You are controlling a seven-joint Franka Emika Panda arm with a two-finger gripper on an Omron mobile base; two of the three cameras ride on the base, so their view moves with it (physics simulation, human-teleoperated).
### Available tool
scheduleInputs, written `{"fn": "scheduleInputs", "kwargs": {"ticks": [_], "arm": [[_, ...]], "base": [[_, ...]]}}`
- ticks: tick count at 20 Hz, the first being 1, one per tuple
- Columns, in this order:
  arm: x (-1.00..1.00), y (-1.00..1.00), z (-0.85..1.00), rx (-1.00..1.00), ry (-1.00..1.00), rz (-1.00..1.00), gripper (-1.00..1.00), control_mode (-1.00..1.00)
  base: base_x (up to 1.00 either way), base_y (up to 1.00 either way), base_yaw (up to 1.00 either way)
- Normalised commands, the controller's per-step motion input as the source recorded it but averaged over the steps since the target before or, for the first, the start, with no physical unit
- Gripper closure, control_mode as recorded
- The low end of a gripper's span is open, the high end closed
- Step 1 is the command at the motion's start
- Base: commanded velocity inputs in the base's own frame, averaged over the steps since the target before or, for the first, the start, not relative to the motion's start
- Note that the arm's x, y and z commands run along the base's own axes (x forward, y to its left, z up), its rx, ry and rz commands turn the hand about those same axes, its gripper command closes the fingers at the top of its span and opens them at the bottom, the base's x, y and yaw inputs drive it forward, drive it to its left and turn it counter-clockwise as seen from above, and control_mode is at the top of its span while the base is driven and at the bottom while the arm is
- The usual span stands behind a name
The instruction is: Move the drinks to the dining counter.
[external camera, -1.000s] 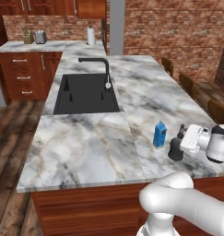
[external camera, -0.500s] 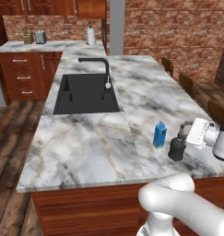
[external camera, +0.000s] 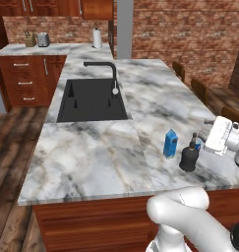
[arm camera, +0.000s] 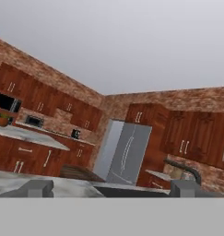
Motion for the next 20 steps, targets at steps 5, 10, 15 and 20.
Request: {"fn": "scheduleInputs", "kwargs": {"ticks": [5,10,15,20], "arm": [[-0.36,0.30,0.50,-0.15,-0.11,0.00,-1.00,-1.00],[-0.56,0.44,0.28,-0.27,-0.13,0.00,-1.00,-1.00],[-0.81,0.40,0.20,-0.28,-0.20,0.00,-1.00,-1.00],[-0.72,0.46,0.10,-0.21,-0.21,0.00,-1.00,-1.00]], "base": [[0.00,0.00,0.00],[0.00,0.00,0.00],[0.00,0.00,0.00],[0.00,0.00,0.00]]}}
